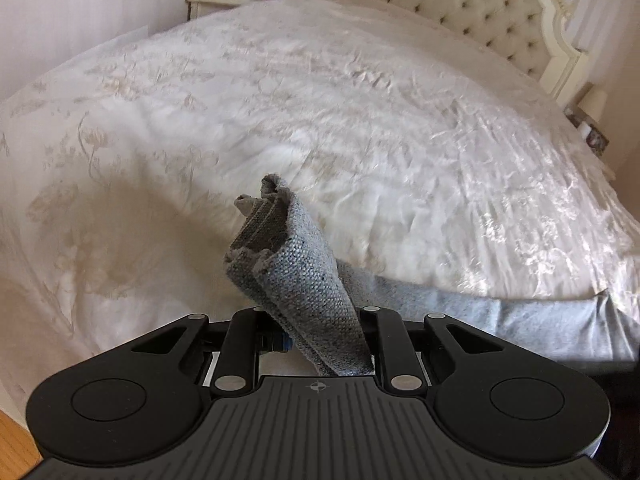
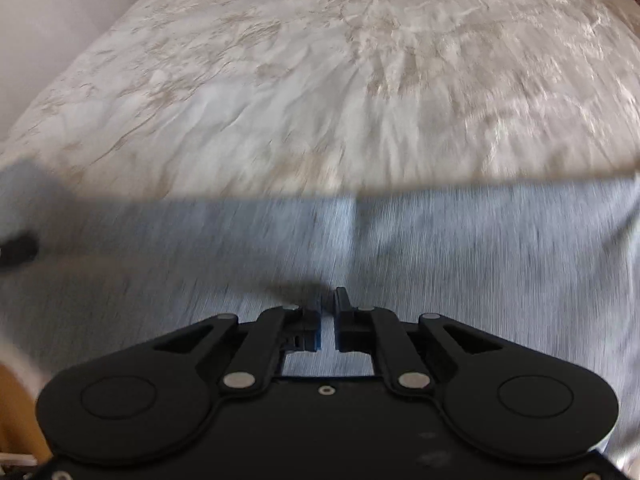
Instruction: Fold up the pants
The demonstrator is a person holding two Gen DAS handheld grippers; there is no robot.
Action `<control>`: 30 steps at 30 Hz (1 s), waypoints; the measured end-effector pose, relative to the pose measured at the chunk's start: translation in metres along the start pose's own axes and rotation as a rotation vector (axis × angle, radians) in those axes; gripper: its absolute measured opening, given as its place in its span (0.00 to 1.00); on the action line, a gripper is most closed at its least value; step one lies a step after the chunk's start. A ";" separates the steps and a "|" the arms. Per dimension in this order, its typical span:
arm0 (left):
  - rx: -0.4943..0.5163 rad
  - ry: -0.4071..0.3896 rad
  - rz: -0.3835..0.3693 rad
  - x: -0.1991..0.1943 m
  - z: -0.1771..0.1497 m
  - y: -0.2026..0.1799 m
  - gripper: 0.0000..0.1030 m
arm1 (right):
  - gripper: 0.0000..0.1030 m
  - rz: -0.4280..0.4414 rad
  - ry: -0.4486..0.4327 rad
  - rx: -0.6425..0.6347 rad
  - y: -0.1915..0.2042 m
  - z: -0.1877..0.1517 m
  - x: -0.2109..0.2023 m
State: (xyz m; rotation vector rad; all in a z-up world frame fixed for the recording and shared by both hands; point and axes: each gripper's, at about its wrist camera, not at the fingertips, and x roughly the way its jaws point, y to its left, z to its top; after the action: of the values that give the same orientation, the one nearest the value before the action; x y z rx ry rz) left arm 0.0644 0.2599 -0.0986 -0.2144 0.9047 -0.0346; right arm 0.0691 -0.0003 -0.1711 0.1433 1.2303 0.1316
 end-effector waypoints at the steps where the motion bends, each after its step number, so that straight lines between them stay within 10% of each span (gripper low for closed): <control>1: 0.008 -0.007 -0.001 -0.002 0.001 -0.003 0.19 | 0.07 0.006 0.008 0.004 0.000 -0.010 -0.005; 8: 0.090 -0.074 -0.028 -0.025 0.006 -0.045 0.19 | 0.08 0.062 0.068 0.031 -0.003 -0.059 -0.017; 18: 0.279 -0.191 -0.191 -0.058 0.009 -0.167 0.19 | 0.13 0.110 -0.037 0.172 -0.087 -0.040 -0.060; 24: 0.363 -0.095 -0.304 -0.011 -0.028 -0.268 0.19 | 0.13 0.018 -0.039 0.260 -0.169 -0.046 -0.073; 30: 0.391 0.193 -0.358 0.058 -0.071 -0.327 0.25 | 0.13 -0.063 -0.010 0.291 -0.238 -0.060 -0.084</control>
State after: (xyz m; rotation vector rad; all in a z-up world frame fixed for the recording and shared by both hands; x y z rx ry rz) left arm 0.0649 -0.0788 -0.1211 -0.0054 1.0225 -0.5677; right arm -0.0100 -0.2474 -0.1562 0.3576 1.2376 -0.1039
